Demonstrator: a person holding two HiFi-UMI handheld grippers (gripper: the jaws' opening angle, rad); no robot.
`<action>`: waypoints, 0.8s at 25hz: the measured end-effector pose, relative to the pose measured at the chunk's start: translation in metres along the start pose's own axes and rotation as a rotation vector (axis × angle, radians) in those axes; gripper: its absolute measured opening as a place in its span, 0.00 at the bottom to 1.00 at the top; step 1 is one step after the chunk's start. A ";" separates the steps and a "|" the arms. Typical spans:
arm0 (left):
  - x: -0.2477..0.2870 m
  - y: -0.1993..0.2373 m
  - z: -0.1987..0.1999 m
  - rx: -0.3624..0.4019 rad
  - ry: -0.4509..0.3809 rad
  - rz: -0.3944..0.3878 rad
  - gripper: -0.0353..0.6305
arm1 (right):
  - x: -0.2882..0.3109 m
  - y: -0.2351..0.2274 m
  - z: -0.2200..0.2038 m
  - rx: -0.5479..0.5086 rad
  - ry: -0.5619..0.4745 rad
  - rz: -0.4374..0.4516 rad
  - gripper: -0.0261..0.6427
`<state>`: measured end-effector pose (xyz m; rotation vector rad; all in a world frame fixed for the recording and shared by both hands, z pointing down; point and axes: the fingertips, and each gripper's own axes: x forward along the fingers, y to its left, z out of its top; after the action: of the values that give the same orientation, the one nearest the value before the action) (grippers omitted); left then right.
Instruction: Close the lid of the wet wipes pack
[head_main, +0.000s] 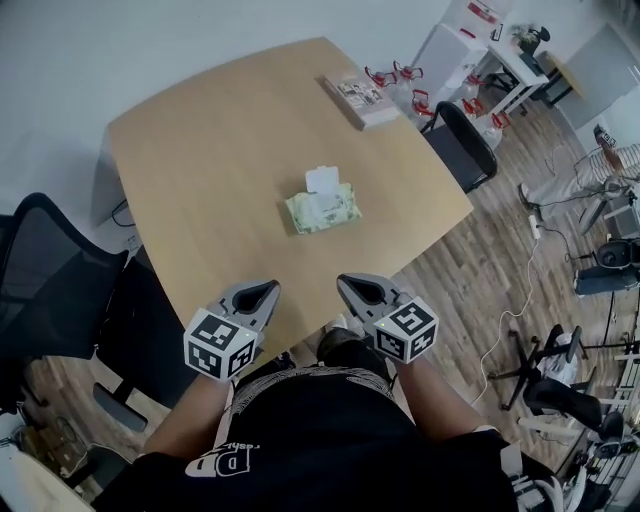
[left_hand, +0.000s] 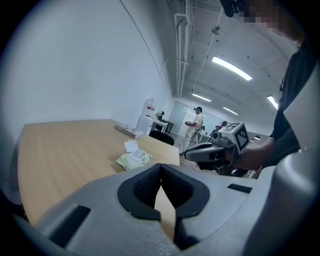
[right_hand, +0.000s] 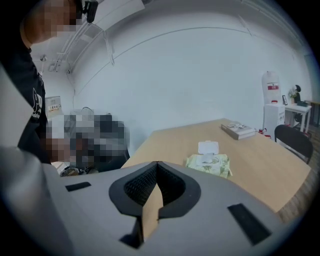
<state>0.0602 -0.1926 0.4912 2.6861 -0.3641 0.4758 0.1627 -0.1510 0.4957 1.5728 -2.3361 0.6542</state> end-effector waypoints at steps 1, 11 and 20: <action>0.000 0.002 0.001 -0.004 -0.004 0.013 0.08 | 0.003 -0.004 0.002 -0.004 0.002 0.009 0.05; 0.030 0.024 0.012 -0.084 -0.014 0.179 0.08 | 0.033 -0.071 0.022 -0.051 0.043 0.119 0.05; 0.055 0.043 0.028 -0.180 -0.041 0.314 0.08 | 0.071 -0.136 0.043 -0.156 0.083 0.178 0.05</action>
<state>0.1047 -0.2523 0.5012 2.4752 -0.8082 0.4524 0.2623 -0.2734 0.5203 1.2593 -2.4188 0.5481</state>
